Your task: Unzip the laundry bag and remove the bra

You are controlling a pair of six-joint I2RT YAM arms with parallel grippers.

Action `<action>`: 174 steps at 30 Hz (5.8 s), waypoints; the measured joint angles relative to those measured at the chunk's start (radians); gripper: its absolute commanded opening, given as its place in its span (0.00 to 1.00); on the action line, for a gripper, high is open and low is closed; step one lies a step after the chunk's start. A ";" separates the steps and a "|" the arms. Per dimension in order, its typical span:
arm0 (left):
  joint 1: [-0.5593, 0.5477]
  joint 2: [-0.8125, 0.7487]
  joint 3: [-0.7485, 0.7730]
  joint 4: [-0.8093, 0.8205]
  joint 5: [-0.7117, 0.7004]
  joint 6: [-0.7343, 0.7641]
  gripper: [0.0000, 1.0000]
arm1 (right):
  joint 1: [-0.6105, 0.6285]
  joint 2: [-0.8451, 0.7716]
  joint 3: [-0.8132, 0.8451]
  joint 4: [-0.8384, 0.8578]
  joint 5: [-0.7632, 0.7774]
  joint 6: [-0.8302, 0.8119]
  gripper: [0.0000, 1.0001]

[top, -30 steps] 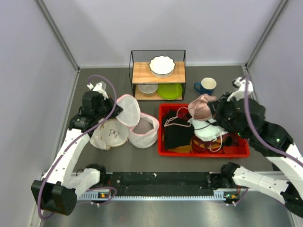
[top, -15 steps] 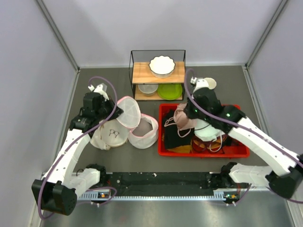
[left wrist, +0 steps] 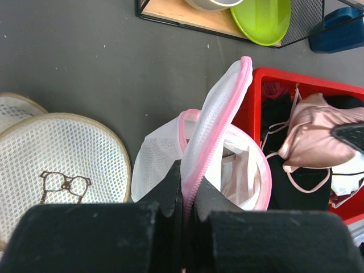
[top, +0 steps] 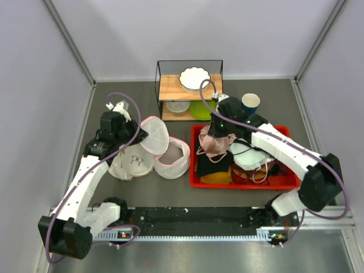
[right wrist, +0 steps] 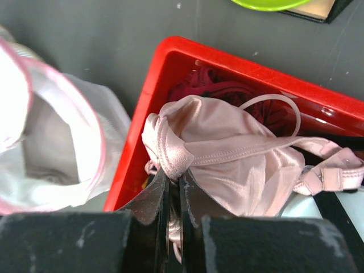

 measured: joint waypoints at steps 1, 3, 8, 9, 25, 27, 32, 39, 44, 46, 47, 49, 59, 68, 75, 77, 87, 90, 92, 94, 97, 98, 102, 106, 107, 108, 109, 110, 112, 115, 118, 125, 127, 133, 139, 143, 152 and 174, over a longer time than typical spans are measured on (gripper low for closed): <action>0.000 0.000 0.000 0.000 0.000 0.000 0.00 | 0.000 -0.023 0.000 0.000 -0.009 0.000 0.00; 0.000 -0.002 -0.001 0.000 0.000 0.000 0.00 | 0.000 -0.071 0.000 0.000 -0.021 0.000 0.00; 0.000 -0.006 -0.006 0.000 0.000 0.000 0.00 | 0.000 -0.109 0.000 0.013 -0.035 0.001 0.00; 0.000 -0.006 -0.009 0.000 0.000 0.000 0.00 | 0.000 -0.089 0.000 0.022 -0.035 0.001 0.00; 0.000 -0.039 -0.032 0.000 -0.005 -0.001 0.00 | 0.000 0.048 -0.061 0.121 0.037 0.008 0.70; 0.000 -0.058 -0.044 0.000 -0.008 -0.001 0.00 | 0.000 -0.027 -0.060 0.115 0.035 0.009 0.79; 0.000 -0.101 -0.056 -0.001 -0.004 0.000 0.00 | 0.007 -0.154 -0.037 0.095 0.037 0.009 0.82; 0.000 -0.187 -0.103 0.023 -0.023 -0.028 0.00 | 0.135 -0.140 -0.002 0.104 0.059 0.027 0.17; 0.000 -0.212 -0.164 0.042 -0.037 -0.085 0.00 | 0.270 -0.012 0.043 0.140 -0.002 0.044 0.25; 0.000 -0.235 -0.192 0.045 -0.047 -0.099 0.00 | 0.306 0.066 0.061 0.156 -0.030 0.051 0.24; 0.000 -0.247 -0.202 0.044 -0.053 -0.105 0.00 | 0.315 0.094 0.067 0.158 -0.042 0.053 0.19; 0.000 -0.267 -0.211 0.044 -0.060 -0.110 0.00 | 0.332 0.148 0.075 0.174 -0.068 0.055 0.18; 0.000 -0.302 -0.214 0.044 -0.107 -0.135 0.00 | 0.346 0.328 0.104 0.199 -0.087 0.056 0.79; 0.000 -0.310 -0.215 0.045 -0.147 -0.140 0.00 | 0.349 0.427 0.138 0.233 -0.085 0.053 0.00; 0.000 -0.316 -0.215 0.042 -0.181 -0.140 0.00 | 0.349 0.340 0.108 0.233 -0.087 0.048 0.00; 0.000 -0.317 -0.215 0.037 -0.200 -0.140 0.00 | 0.349 0.273 0.103 0.223 -0.089 0.035 0.00; 0.000 -0.333 -0.227 0.007 -0.244 -0.140 0.00 | 0.349 -0.011 0.144 0.210 -0.096 0.007 0.00; 0.000 -0.329 -0.239 0.004 -0.236 -0.140 0.00 | 0.349 -0.039 0.145 0.214 -0.095 0.011 0.00; 0.000 -0.326 -0.246 0.003 -0.232 -0.139 0.00 | 0.349 -0.053 0.145 0.227 -0.090 0.018 0.00; 0.000 -0.324 -0.251 0.002 -0.229 -0.139 0.00 | 0.349 -0.071 0.146 0.250 -0.094 0.017 0.00; 0.000 -0.324 -0.253 0.000 -0.217 -0.135 0.00 | 0.349 -0.094 0.177 0.261 -0.100 0.016 0.00; 0.000 -0.324 -0.253 0.000 -0.210 -0.134 0.00 | 0.349 -0.100 0.192 0.267 -0.100 0.014 0.00; 0.000 -0.326 -0.253 0.001 -0.201 -0.131 0.00 | 0.349 -0.108 0.263 0.259 -0.087 0.001 0.24; 0.000 -0.327 -0.253 0.001 -0.193 -0.130 0.00 | 0.350 -0.065 0.284 0.227 -0.046 -0.002 0.74; 0.000 -0.327 -0.253 0.001 -0.191 -0.130 0.00 | 0.350 -0.048 0.275 0.218 -0.034 0.006 0.81; 0.000 -0.327 -0.253 0.001 -0.190 -0.130 0.00 | 0.351 -0.023 0.259 0.207 -0.015 0.007 0.86; 0.000 -0.327 -0.253 0.001 -0.187 -0.130 0.00 | 0.351 0.005 0.238 0.191 0.000 0.009 0.91; 0.000 -0.327 -0.253 0.001 -0.186 -0.130 0.00 | 0.351 0.030 0.220 0.175 0.016 0.008 0.94; 0.000 -0.329 -0.253 0.001 -0.183 -0.130 0.00 | 0.352 0.100 0.179 0.130 0.050 0.007 0.95; 0.000 -0.332 -0.253 0.002 -0.183 -0.127 0.00 | 0.352 0.196 0.149 0.056 0.079 -0.010 0.99; 0.000 -0.333 -0.253 0.002 -0.179 -0.121 0.00 | 0.351 0.259 0.151 0.021 0.095 -0.037 0.99; 0.000 -0.333 -0.253 0.003 -0.177 -0.109 0.00 | 0.346 0.295 0.212 0.005 0.057 -0.093 0.55; 0.000 -0.333 -0.253 0.005 -0.177 -0.108 0.00 | 0.346 0.296 0.217 0.006 0.043 -0.092 0.28; 0.000 -0.324 -0.253 0.016 -0.177 -0.104 0.00 | 0.346 0.290 0.217 0.008 0.008 -0.080 0.00; 0.000 -0.317 -0.253 0.017 -0.187 -0.089 0.00 | 0.337 0.203 0.217 -0.010 -0.021 -0.070 0.00; 0.000 -0.303 -0.251 0.018 -0.192 -0.076 0.00 | 0.331 0.104 0.272 -0.032 -0.047 -0.064 0.00; 0.000 -0.264 -0.235 0.018 -0.191 -0.056 0.00 | 0.321 -0.114 0.387 0.050 -0.056 -0.044 0.00; 0.000 -0.249 -0.071 0.001 -0.181 -0.050 0.00 | 0.220 -0.510 0.230 -0.042 0.409 -0.120 0.00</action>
